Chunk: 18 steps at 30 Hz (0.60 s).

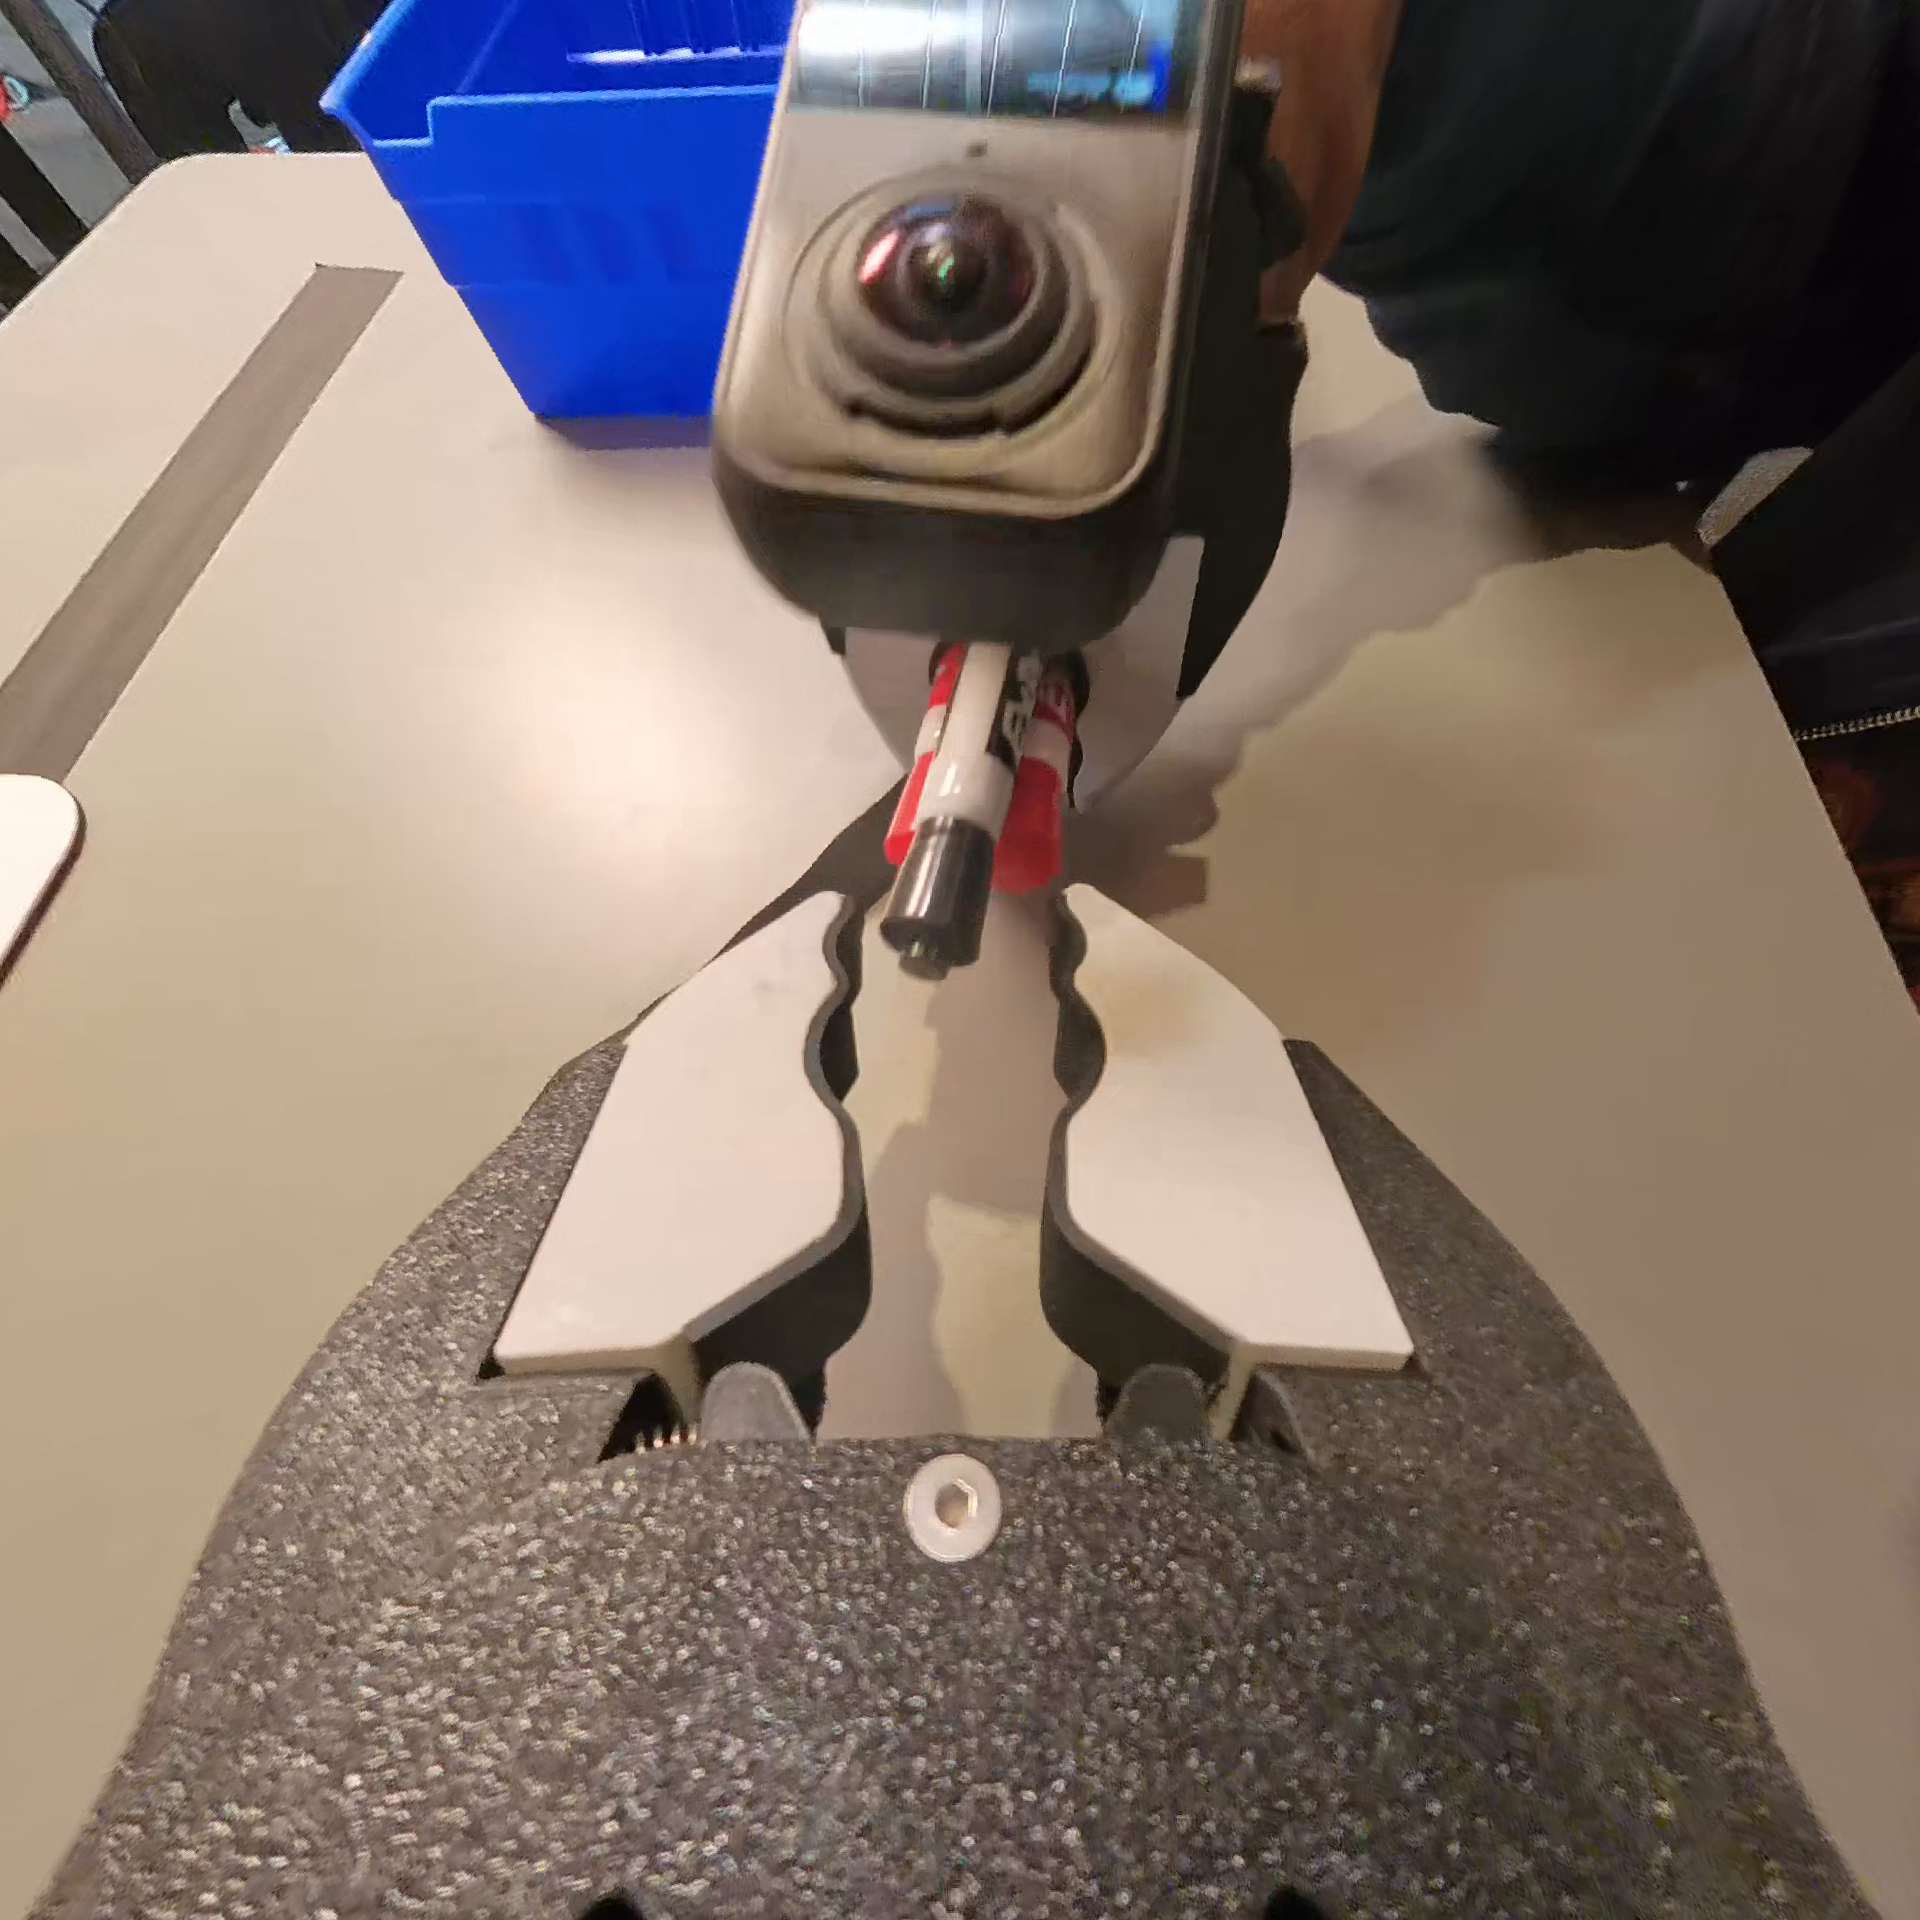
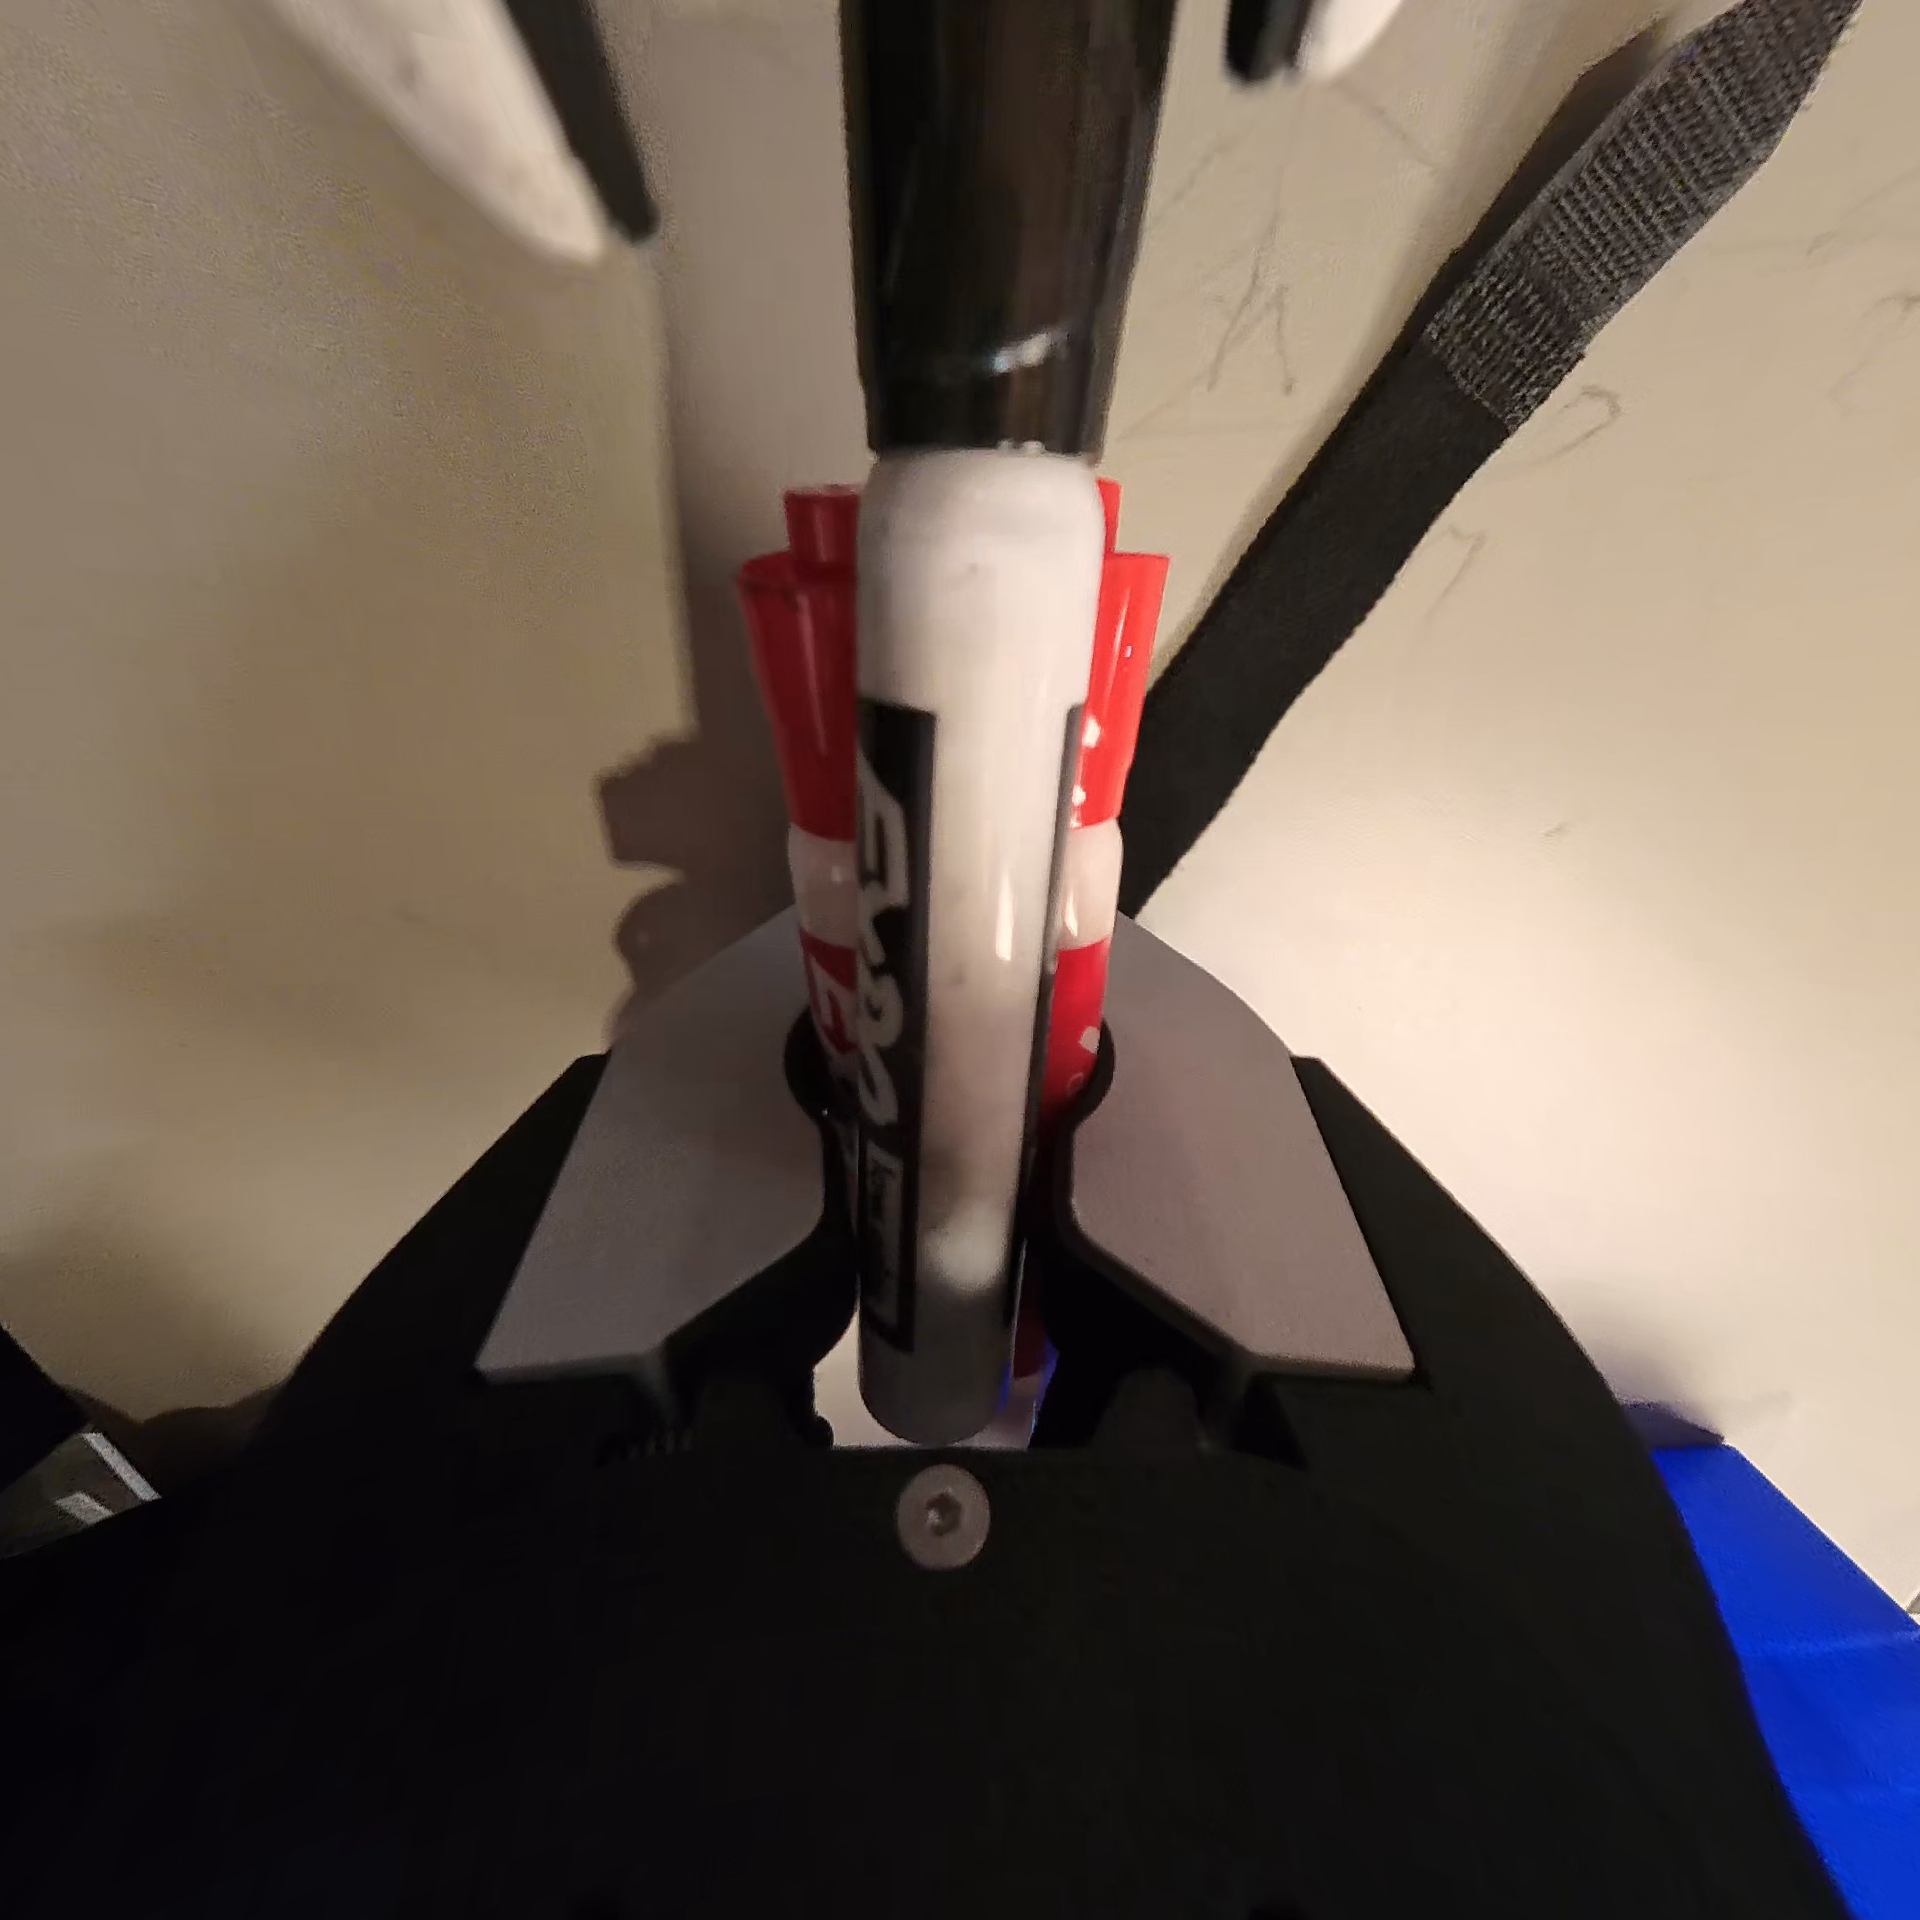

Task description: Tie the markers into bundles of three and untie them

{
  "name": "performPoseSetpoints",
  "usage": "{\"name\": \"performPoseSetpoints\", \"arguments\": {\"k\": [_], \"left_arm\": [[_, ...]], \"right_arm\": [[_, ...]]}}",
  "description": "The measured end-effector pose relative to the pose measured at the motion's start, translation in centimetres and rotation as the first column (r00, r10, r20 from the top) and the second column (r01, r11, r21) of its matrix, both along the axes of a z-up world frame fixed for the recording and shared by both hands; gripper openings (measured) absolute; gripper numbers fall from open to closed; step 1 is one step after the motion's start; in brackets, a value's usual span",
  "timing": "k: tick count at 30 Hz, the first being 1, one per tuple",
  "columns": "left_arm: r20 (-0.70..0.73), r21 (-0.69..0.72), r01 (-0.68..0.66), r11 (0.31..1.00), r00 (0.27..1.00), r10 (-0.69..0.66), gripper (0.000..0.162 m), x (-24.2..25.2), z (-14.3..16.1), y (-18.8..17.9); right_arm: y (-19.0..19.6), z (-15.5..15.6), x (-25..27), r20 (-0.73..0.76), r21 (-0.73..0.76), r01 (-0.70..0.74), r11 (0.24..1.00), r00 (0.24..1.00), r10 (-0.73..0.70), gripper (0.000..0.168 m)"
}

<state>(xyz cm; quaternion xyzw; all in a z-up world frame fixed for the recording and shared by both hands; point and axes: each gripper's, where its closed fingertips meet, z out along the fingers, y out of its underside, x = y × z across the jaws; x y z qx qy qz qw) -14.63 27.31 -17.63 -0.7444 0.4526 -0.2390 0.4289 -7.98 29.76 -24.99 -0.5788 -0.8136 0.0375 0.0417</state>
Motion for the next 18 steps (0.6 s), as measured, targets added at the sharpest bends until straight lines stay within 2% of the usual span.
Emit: {"name": "performPoseSetpoints", "arguments": {"k": [3,5,7,11,18], "left_arm": [[0.083,-0.071,0.001,0.997,0.997,0.005,0.033,-0.2,-0.3,0.3],[0.149,-0.119,0.009,0.993,0.989,0.009,0.021,0.1,-0.4,0.4],[0.178,-0.142,0.010,0.990,0.984,0.016,0.020,0.3,-0.5,0.5],[0.182,-0.172,0.004,0.985,0.983,0.028,0.020,1.1,-0.7,0.4],[0.125,-0.121,-0.026,0.992,0.991,0.042,0.021,2.2,-0.9,0.4]], "right_arm": [[0.1,0.0,0.0,-0.001,-0.003,0.003,1.000,1.000,-0.003,0.040],[0.0,0.0,0.0,0.000,-0.005,0.002,1.000,1.000,-0.002,0.040],[0.1,-0.1,0.1,0.008,0.000,0.001,1.000,1.000,-0.001,0.041],[-0.1,-0.1,0.0,0.010,0.000,-0.001,1.000,1.000,0.001,0.040],[-0.2,-0.3,0.2,0.032,0.014,-0.005,1.000,0.999,0.004,0.040]]}}
